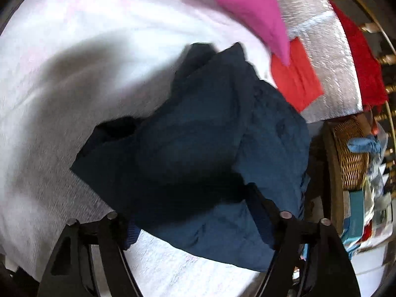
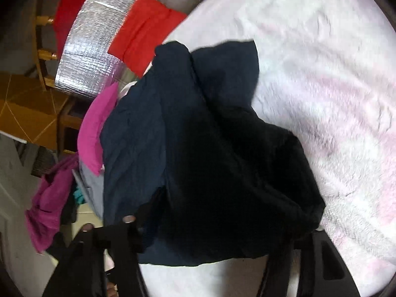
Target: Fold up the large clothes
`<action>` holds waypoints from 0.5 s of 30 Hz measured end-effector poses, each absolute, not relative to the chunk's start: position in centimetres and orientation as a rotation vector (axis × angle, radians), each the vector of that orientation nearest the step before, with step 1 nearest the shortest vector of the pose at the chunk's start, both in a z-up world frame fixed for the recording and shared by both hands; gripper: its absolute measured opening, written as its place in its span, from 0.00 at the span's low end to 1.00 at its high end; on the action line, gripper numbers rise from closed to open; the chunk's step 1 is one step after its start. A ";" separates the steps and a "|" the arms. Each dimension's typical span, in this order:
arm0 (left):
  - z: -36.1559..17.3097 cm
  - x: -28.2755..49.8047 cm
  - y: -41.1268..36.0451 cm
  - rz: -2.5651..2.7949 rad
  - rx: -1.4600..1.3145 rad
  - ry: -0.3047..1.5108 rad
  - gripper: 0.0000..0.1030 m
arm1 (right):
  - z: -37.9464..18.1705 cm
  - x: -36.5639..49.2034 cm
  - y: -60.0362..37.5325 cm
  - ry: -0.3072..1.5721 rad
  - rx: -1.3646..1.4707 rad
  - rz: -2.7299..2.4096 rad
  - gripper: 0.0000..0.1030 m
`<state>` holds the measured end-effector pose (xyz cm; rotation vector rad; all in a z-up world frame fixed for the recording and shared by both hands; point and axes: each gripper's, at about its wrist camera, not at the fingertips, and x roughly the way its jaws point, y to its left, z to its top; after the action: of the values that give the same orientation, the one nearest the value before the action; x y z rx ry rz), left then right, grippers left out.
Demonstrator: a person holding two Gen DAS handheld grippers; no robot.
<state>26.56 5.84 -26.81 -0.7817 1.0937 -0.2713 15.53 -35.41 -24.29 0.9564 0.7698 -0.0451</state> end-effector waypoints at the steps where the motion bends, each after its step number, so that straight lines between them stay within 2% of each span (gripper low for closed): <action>1: -26.3 26.5 5.8 -0.287 -0.768 1.073 0.72 | -24.0 15.6 -35.2 0.763 0.936 -0.046 0.55; 3: -25.4 26.4 5.5 -0.313 -0.725 1.044 0.72 | -23.7 15.6 -35.1 0.768 0.906 -0.049 0.55; 9: -27.4 27.3 5.9 -0.265 -0.725 1.154 0.79 | -24.6 15.4 -36.2 0.840 0.958 -0.040 0.60; 11: -27.0 27.2 6.1 -0.248 -0.720 1.156 0.79 | -23.9 15.2 -35.6 0.844 0.918 -0.038 0.71; 15: -26.3 26.3 5.0 -0.263 -0.681 1.160 0.80 | -22.9 15.2 -33.6 0.859 0.837 -0.020 0.78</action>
<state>26.26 4.99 -26.28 -0.6808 1.1596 -0.2628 15.18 -33.55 -22.91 0.8367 0.8588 -0.0201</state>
